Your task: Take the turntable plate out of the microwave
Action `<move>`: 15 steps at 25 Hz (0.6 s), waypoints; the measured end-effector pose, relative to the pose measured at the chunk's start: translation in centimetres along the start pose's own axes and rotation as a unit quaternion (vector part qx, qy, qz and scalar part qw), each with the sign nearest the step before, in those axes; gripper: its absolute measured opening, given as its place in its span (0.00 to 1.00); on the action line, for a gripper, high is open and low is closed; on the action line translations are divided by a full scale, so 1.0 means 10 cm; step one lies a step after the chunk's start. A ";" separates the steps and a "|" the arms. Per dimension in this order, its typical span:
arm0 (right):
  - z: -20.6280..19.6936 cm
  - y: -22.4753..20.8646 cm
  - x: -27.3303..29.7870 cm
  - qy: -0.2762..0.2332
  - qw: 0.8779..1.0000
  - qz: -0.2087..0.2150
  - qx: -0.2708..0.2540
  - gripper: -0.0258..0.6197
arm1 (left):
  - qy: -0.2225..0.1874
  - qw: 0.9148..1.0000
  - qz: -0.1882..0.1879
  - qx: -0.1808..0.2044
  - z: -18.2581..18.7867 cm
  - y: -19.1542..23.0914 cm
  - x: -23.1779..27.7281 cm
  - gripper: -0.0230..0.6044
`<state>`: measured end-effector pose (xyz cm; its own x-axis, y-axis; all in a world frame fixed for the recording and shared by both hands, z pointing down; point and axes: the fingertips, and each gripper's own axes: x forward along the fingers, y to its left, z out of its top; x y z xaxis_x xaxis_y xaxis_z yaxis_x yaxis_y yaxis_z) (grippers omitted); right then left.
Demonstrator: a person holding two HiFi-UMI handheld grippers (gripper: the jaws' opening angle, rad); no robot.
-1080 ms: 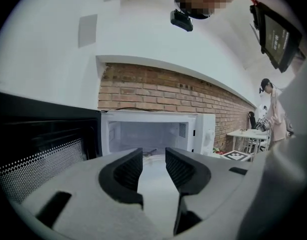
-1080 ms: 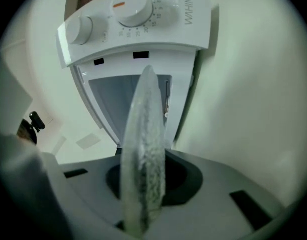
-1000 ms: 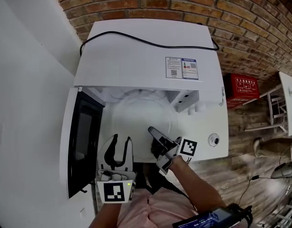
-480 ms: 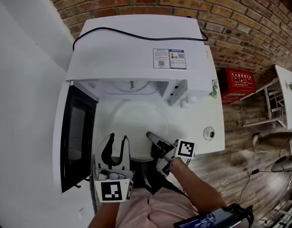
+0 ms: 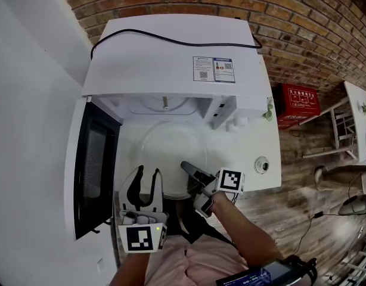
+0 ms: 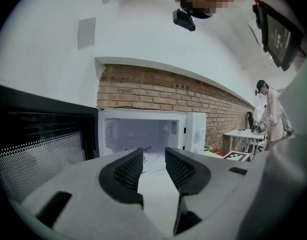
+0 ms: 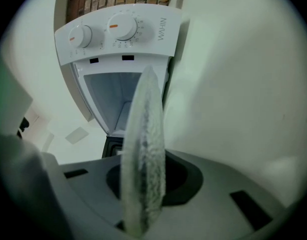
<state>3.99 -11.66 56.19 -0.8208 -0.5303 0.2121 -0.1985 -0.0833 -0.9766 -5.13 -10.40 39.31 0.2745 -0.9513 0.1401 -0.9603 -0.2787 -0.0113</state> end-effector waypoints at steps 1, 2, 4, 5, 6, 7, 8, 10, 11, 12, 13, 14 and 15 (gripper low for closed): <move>0.00 0.01 0.01 0.000 1.000 0.001 0.007 0.10 | 0.000 1.000 0.001 -0.001 0.00 0.00 0.00 0.27; 0.00 0.02 0.03 0.001 1.000 0.005 0.012 0.10 | 0.001 1.000 0.002 -0.001 0.00 0.00 -0.01 0.27; 0.00 0.03 0.04 0.005 1.000 0.002 0.017 0.10 | 0.002 1.000 0.004 -0.002 0.00 0.02 -0.01 0.27; -0.01 0.01 0.04 0.007 1.000 -0.010 0.018 0.10 | 0.002 1.000 0.006 -0.002 0.00 0.03 -0.01 0.27; -0.01 0.00 0.04 0.008 1.000 -0.021 0.021 0.10 | 0.003 1.000 0.007 -0.002 0.00 0.04 0.00 0.27; -0.01 -0.01 0.04 0.008 0.999 -0.025 0.024 0.10 | 0.003 1.000 0.008 -0.002 0.00 0.05 0.00 0.27; 0.00 0.00 0.06 0.008 0.999 -0.023 0.027 0.10 | 0.004 1.000 0.008 -0.002 0.00 0.06 0.00 0.27; 0.02 0.03 0.10 0.009 1.000 -0.008 0.027 0.10 | 0.004 1.000 0.008 -0.002 0.00 0.06 0.01 0.27; 0.03 0.04 0.12 0.009 1.000 -0.004 0.027 0.10 | 0.004 1.000 0.008 -0.003 0.00 0.06 0.02 0.27; 0.03 0.03 0.13 0.009 1.000 -0.006 0.029 0.10 | 0.005 1.000 0.008 -0.003 -0.01 0.06 0.02 0.27; 0.03 0.03 0.13 0.009 0.999 -0.009 0.032 0.10 | 0.005 1.000 0.007 -0.002 -0.01 0.06 0.02 0.27; 0.03 0.03 0.13 0.008 0.999 -0.011 0.034 0.10 | 0.006 1.000 0.007 -0.002 -0.01 0.06 0.02 0.27; 0.03 0.03 0.14 0.007 0.999 -0.010 0.035 0.10 | 0.006 1.000 0.007 -0.002 -0.01 0.07 0.03 0.27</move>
<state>2.98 -12.69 56.20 -0.8247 -0.5161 0.2312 -0.1772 -0.1526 -0.9723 -5.72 -10.84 39.42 0.2611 -0.9532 0.1522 -0.9641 -0.2655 -0.0088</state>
